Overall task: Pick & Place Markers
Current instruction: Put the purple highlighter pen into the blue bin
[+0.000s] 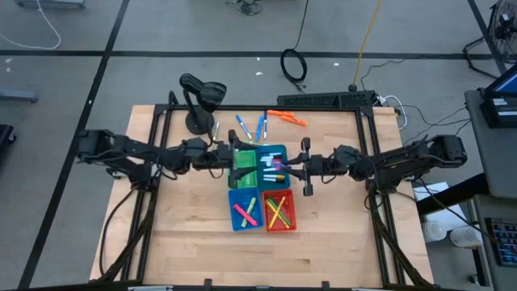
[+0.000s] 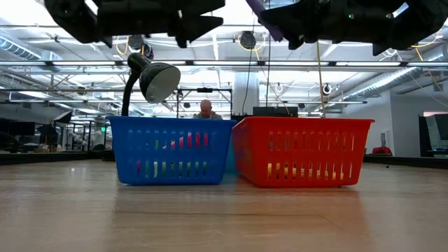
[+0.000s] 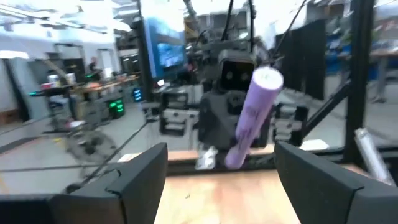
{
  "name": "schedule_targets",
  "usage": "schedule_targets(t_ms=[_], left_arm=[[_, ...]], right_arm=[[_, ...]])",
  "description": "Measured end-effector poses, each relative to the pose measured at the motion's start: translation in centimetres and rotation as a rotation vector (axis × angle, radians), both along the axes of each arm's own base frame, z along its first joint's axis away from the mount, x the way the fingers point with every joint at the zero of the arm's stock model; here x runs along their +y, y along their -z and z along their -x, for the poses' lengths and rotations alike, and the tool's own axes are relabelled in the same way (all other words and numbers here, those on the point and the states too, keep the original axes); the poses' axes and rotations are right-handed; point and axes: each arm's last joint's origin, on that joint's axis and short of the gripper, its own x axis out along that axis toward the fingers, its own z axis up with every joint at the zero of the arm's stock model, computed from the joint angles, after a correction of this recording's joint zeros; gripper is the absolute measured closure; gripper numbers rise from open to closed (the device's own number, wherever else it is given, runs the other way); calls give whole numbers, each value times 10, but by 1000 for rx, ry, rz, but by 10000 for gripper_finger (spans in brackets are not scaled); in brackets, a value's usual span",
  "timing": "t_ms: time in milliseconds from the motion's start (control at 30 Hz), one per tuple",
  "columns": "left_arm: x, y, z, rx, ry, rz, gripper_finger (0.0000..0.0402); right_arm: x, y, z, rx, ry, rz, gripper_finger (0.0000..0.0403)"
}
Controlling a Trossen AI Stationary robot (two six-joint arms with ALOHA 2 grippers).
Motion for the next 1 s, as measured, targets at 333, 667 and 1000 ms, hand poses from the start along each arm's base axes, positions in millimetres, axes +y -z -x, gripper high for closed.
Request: schedule_targets(t_ms=[333,667,1000], left_arm=[[-9,4,-49,8,117,-6,123],[-16,7,-68,11,132,-35,154],[-15,7,-68,11,103,-49,315]], right_arm=[[0,1,0,10,4,0,351],[0,9,-5,27,6,-2,351],[0,8,-6,19,1,-2,347]])
